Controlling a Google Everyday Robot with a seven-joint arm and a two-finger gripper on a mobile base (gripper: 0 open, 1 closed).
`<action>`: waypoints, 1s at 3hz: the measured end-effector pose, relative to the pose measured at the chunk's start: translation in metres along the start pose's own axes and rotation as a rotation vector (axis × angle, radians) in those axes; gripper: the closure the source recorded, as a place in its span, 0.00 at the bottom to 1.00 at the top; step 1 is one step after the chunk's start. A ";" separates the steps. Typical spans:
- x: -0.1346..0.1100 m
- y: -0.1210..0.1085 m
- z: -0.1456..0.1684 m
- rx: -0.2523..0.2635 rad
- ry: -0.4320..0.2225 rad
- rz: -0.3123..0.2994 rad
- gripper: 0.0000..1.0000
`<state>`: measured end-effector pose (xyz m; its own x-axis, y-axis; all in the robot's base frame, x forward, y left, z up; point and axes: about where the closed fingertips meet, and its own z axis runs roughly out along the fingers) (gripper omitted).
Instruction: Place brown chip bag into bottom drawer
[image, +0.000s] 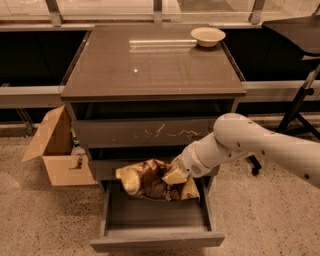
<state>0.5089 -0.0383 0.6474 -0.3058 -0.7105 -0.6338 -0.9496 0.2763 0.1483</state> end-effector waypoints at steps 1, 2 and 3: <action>0.037 -0.004 0.026 -0.023 0.041 0.058 1.00; 0.037 -0.004 0.026 -0.023 0.041 0.058 1.00; 0.068 -0.019 0.041 0.013 0.101 0.089 1.00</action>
Offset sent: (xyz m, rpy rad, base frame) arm -0.0045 -0.0091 -0.0380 -0.0247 0.0552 -0.0202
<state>0.5095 -0.0652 0.5706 -0.3944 -0.7442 -0.5391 -0.9177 0.3487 0.1902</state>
